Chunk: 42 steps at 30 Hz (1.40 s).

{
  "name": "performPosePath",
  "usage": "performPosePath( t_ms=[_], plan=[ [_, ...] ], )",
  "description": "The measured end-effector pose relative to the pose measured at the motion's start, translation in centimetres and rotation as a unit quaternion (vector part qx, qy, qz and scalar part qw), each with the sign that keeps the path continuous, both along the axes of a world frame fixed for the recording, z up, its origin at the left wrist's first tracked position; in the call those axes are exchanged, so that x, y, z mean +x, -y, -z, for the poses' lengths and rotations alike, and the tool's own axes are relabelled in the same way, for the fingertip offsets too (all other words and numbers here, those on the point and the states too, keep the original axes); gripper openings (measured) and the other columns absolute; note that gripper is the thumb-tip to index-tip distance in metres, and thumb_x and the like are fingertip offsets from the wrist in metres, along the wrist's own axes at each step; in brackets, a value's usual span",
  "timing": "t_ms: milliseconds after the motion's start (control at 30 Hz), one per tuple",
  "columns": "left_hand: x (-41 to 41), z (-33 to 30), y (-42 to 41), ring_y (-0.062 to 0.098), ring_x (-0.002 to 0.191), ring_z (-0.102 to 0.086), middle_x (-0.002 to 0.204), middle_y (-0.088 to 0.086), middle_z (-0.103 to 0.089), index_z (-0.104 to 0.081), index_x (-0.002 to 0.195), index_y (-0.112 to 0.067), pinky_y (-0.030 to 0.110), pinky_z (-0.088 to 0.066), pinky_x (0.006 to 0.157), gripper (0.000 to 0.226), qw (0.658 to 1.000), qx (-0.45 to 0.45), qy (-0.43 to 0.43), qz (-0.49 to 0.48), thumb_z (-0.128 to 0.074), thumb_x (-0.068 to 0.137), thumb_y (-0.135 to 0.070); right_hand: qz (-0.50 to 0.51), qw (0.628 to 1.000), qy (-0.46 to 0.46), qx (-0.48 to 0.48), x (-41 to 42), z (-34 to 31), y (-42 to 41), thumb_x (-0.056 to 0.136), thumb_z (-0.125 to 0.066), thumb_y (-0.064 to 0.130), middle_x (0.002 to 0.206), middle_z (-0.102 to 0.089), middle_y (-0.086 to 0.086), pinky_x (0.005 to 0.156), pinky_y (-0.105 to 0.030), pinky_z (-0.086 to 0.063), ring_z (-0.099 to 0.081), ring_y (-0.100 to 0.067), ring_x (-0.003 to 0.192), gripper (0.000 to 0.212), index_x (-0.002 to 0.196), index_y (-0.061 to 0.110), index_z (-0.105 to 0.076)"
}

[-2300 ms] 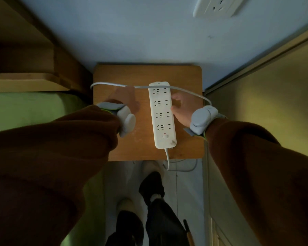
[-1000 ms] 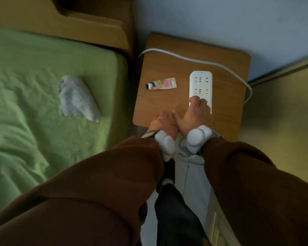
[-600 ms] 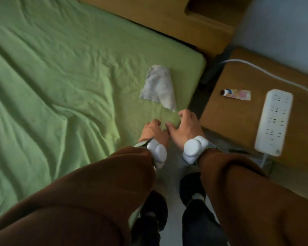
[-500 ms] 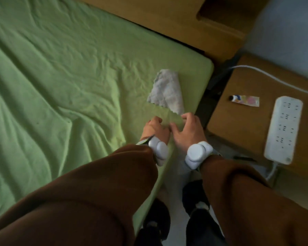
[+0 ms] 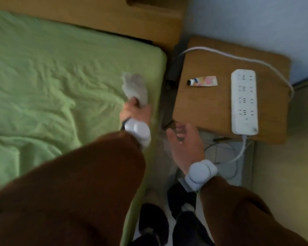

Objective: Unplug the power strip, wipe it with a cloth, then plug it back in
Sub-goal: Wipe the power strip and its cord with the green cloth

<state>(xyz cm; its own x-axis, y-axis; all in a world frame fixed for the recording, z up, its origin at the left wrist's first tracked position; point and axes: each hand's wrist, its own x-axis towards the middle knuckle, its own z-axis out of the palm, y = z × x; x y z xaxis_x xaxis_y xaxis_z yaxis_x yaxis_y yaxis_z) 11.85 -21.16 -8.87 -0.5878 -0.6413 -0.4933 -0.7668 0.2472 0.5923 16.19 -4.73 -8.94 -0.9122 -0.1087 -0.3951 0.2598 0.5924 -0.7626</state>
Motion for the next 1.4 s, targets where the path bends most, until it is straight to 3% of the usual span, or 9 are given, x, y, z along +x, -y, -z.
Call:
performPosePath(
  t_ms=[133,233,433,667,833,1100,1167,1267,1400],
  plan=[
    [3.6,-2.2,-7.3,0.030,0.090,-0.065,0.094,0.011,-0.071,-0.069,0.096,-0.011,0.025,-0.038,0.067,0.016,0.990,0.042,-0.047,0.125,-0.072,0.083,-0.020,0.085,0.983,0.112,-0.118,-2.1,-1.2,-2.3,0.084,-0.067,0.049,0.117,-0.068,-0.002,0.097,-0.044,-0.053,-0.065,-0.018,0.108,0.037,0.113,0.027,-0.060],
    [4.6,-3.1,-11.1,0.031,0.081,-0.063,0.085,0.010,-0.067,-0.064,0.086,-0.010,0.032,-0.043,0.067,0.014,0.956,0.026,-0.076,0.281,-0.073,0.078,-0.017,0.231,0.869,0.267,-0.346,-4.2,-2.5,-5.2,0.083,-0.075,0.039,0.109,-0.072,-0.017,0.089,-0.047,-0.056,-0.070,-0.032,0.097,0.048,0.120,0.009,-0.067],
    [4.1,-4.7,-18.8,0.028,0.094,-0.063,0.099,0.000,-0.068,-0.069,0.099,-0.023,0.041,-0.048,0.077,0.034,0.821,-0.118,-0.110,0.548,-0.056,0.073,-0.042,0.261,0.878,0.267,-0.299,-5.1,-3.1,-13.5,0.074,-0.084,0.025,0.095,-0.078,-0.011,0.077,-0.036,-0.061,-0.075,-0.027,0.083,0.034,0.103,0.010,-0.074],
    [0.6,-5.5,-24.1,0.023,0.089,-0.062,0.096,0.001,-0.065,-0.058,0.092,-0.023,0.034,-0.049,0.075,0.056,0.944,0.145,0.003,0.297,-0.047,0.075,-0.075,0.428,0.719,0.295,-0.462,-4.0,-5.9,-23.4,0.085,-0.054,0.003,0.118,-0.066,-0.032,0.096,-0.056,-0.053,-0.064,-0.047,0.105,0.039,0.120,-0.012,-0.063],
    [-0.6,-8.4,-28.8,0.027,0.107,-0.073,0.120,0.009,-0.074,-0.070,0.121,-0.022,0.042,-0.058,0.086,0.058,0.817,0.558,0.146,0.016,-0.064,0.078,-0.061,0.420,0.655,0.261,-0.572,-1.8,-8.5,-27.5,0.071,-0.070,0.012,0.125,-0.067,-0.025,0.099,-0.056,-0.051,-0.066,-0.042,0.113,0.051,0.120,-0.003,-0.069],
    [1.3,-2.5,-30.6,0.044,0.123,-0.061,0.131,0.026,-0.064,-0.066,0.127,-0.002,0.055,-0.042,0.110,0.058,0.769,0.599,0.157,0.160,-0.079,0.076,-0.026,0.488,0.579,0.121,-0.641,5.7,-5.9,-29.4,0.043,-0.101,0.015,0.122,-0.067,-0.029,0.084,-0.053,-0.059,-0.069,-0.043,0.108,0.072,0.107,-0.004,-0.075],
    [1.6,-0.6,-30.4,0.042,0.118,-0.064,0.126,0.025,-0.068,-0.069,0.121,0.000,0.051,-0.048,0.103,0.053,0.773,0.581,0.142,0.211,-0.081,0.074,-0.019,0.501,0.593,0.055,-0.627,6.2,-4.2,-29.0,0.102,-0.054,0.017,0.147,-0.041,-0.037,0.114,-0.057,-0.032,-0.043,-0.046,0.138,0.051,0.142,-0.013,-0.042],
    [1.9,2.3,-29.8,0.034,0.105,-0.072,0.115,0.020,-0.074,-0.071,0.114,0.000,0.039,-0.058,0.083,0.032,0.779,0.548,0.134,0.272,-0.077,0.083,-0.006,0.502,0.547,0.015,-0.669,9.0,1.1,-28.1,0.108,0.006,0.024,0.159,-0.010,-0.036,0.120,-0.053,0.004,-0.010,-0.046,0.150,0.058,0.153,-0.011,-0.006],
    [2.4,6.3,-29.4,0.034,0.090,-0.075,0.098,0.018,-0.077,-0.077,0.092,-0.007,0.039,-0.059,0.074,0.015,0.781,0.509,0.122,0.339,-0.078,0.077,-0.008,0.540,0.600,0.040,-0.589,9.1,3.8,-25.7,0.100,-0.038,0.027,0.132,-0.060,-0.031,0.102,-0.050,-0.049,-0.060,-0.040,0.123,0.050,0.119,-0.010,-0.067]
  ],
)
